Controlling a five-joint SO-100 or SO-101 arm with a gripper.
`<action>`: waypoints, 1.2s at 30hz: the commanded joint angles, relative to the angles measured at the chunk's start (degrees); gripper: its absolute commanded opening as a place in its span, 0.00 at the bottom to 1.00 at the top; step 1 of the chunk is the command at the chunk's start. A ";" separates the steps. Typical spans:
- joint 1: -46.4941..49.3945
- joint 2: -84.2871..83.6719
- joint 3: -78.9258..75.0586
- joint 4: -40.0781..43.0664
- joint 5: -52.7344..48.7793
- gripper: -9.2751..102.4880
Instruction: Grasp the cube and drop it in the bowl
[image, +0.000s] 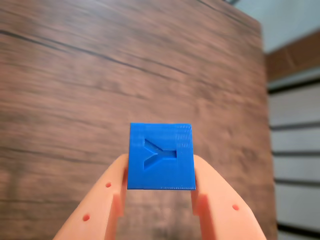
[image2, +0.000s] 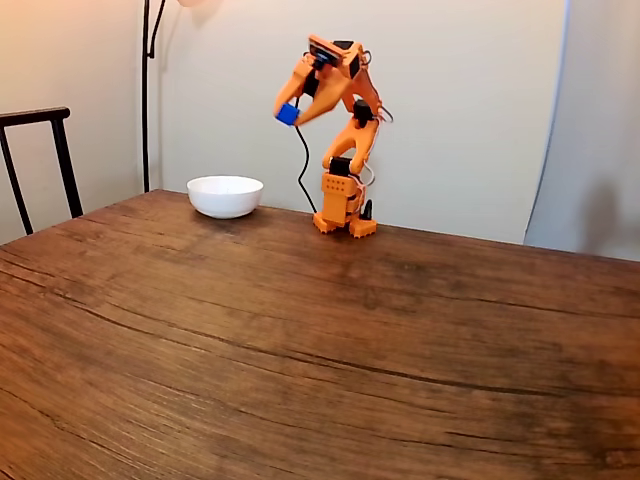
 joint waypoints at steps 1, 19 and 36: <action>5.10 4.39 -0.35 4.22 0.53 0.15; 43.15 10.11 3.25 10.72 4.75 0.15; 65.30 -4.22 19.25 -7.73 11.69 0.15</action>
